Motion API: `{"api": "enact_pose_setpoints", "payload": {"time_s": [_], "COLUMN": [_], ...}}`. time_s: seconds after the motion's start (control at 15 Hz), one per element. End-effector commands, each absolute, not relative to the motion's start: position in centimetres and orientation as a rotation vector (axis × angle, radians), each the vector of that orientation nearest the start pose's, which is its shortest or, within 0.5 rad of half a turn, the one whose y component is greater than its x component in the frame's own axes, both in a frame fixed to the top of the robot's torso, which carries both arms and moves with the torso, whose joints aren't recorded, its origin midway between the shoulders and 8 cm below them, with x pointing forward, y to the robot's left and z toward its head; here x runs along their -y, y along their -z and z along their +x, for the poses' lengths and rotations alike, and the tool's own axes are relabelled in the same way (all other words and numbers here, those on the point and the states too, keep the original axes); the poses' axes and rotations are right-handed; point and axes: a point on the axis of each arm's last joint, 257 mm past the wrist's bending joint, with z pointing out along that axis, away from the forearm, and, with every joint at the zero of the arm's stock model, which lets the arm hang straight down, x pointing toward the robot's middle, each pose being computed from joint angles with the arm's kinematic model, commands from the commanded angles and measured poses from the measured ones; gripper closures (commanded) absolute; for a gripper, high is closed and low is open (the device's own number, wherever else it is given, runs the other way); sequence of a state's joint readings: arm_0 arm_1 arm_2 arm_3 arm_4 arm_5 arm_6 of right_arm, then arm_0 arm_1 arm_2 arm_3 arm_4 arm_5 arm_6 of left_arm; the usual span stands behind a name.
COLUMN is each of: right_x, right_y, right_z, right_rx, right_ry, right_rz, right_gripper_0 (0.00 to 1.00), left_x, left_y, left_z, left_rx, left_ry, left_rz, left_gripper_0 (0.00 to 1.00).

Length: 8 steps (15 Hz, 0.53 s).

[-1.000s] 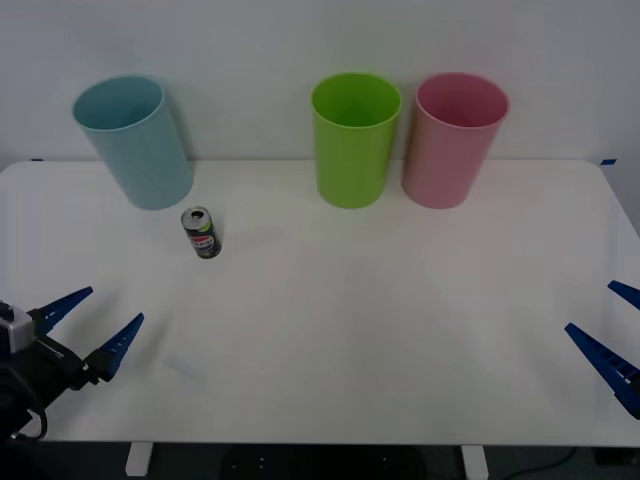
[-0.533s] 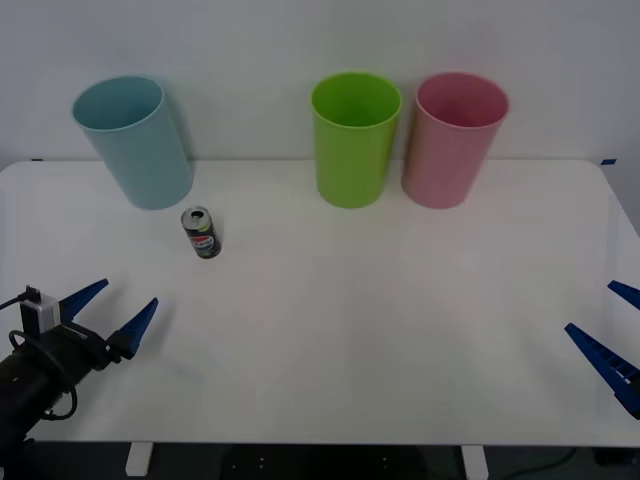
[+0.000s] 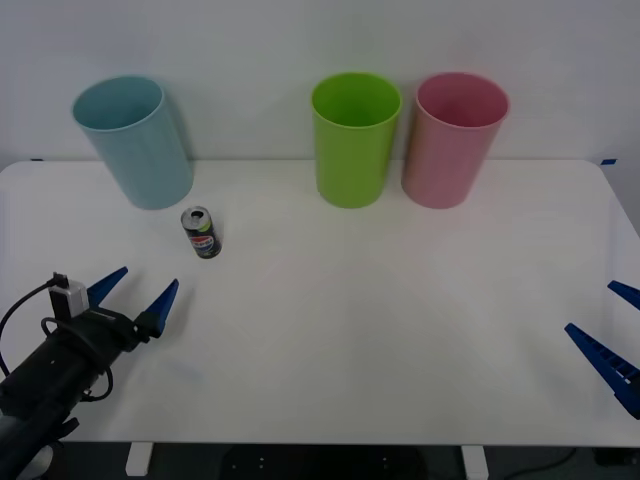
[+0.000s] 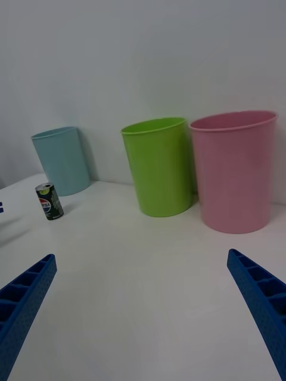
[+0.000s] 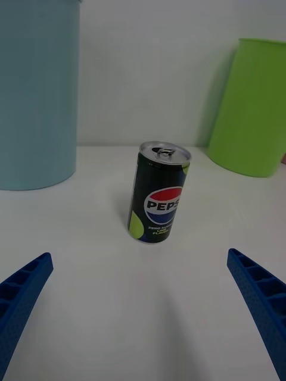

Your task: Grasp the object on the table and drop it into the matching bin: aluminum can to the light blue bin, PET bottle to the pink bin.

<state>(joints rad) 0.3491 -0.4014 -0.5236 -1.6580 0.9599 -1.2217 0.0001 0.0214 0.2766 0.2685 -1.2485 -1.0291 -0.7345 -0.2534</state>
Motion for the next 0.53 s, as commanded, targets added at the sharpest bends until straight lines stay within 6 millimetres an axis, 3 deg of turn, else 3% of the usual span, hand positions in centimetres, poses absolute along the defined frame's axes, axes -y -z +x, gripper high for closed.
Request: {"api": "enact_pose_setpoints", "payload": {"time_s": [0.07, 0.53], "right_x": [33.0, 33.0], "right_y": [16.9, 16.9], "right_z": [34.2, 34.2], "right_rx": [-1.441, -1.441], "right_ry": [-0.567, -0.567], "right_rz": [-0.465, -0.465], "right_gripper_0": [0.00, 0.00], "left_x": [-29.9, -28.4], "left_y": [28.2, 28.1], "left_z": [49.8, 53.1], "left_rx": [-1.592, -1.622], "left_ry": [0.348, 0.291], "left_rz": [0.170, 0.137], "left_gripper_0": [0.00, 0.00]}}
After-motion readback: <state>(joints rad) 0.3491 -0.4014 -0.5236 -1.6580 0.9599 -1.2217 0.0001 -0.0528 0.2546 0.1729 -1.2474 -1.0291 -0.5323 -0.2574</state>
